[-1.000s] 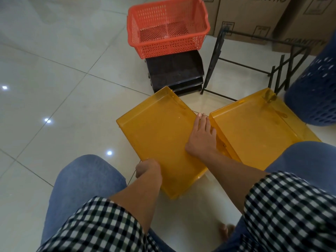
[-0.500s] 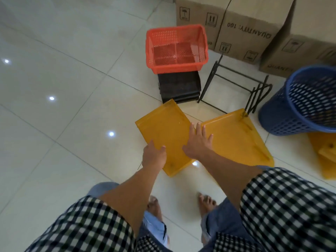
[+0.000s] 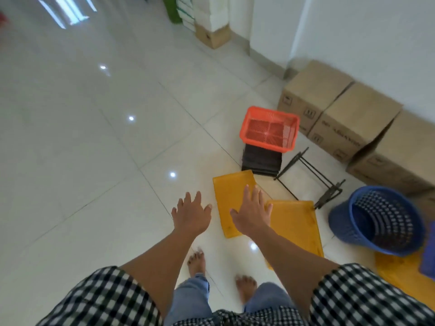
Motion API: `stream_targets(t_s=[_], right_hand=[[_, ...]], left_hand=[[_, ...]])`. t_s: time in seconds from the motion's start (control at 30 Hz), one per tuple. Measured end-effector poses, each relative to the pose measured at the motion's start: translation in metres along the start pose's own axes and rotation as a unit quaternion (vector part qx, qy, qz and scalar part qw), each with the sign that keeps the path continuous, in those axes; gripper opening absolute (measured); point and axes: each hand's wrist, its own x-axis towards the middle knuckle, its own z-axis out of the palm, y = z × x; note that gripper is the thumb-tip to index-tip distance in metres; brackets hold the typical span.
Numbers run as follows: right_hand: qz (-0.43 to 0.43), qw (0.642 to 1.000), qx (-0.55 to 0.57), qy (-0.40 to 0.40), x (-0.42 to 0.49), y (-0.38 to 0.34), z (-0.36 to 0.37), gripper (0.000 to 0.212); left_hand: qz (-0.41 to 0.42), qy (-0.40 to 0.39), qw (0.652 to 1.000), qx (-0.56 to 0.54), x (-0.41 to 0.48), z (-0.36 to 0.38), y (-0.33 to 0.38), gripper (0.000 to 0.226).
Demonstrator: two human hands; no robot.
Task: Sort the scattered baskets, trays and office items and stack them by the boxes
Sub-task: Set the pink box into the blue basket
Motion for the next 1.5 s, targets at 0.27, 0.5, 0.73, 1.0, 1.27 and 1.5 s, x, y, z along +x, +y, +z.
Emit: stream_targets(t_s=[0.27,0.5,0.73,1.0,1.27,1.5], right_hand=[[-0.144,0.989,-0.043,0.018,-0.049,-0.057,-0.012,0.083],[-0.275,0.955,-0.109,-0.032,-0.125,-0.108,0.036,0.087],[-0.409,0.894,-0.159,-0.088,-0.247,-0.146,0.118,0.087],[-0.52,0.822,-0.193,-0.129,-0.427,-0.132,0.221,0.086],[-0.616,0.716,-0.267,-0.189,-0.592,-0.073,0.313,0.086],[-0.673,0.634,-0.308,-0.226,-0.691,-0.051,0.367,0.086]], left_hand=[[-0.118,0.068,0.989,-0.052,-0.086,-0.018,-0.053,0.065],[-0.247,0.088,0.957,-0.127,-0.19,0.015,-0.12,0.066],[-0.39,0.122,0.889,-0.205,-0.327,0.07,-0.189,0.067],[-0.521,0.149,0.797,-0.266,-0.527,0.179,-0.237,0.067],[-0.625,0.149,0.683,-0.347,-0.712,0.296,-0.241,0.067],[-0.701,0.148,0.582,-0.385,-0.802,0.37,-0.237,0.069]])
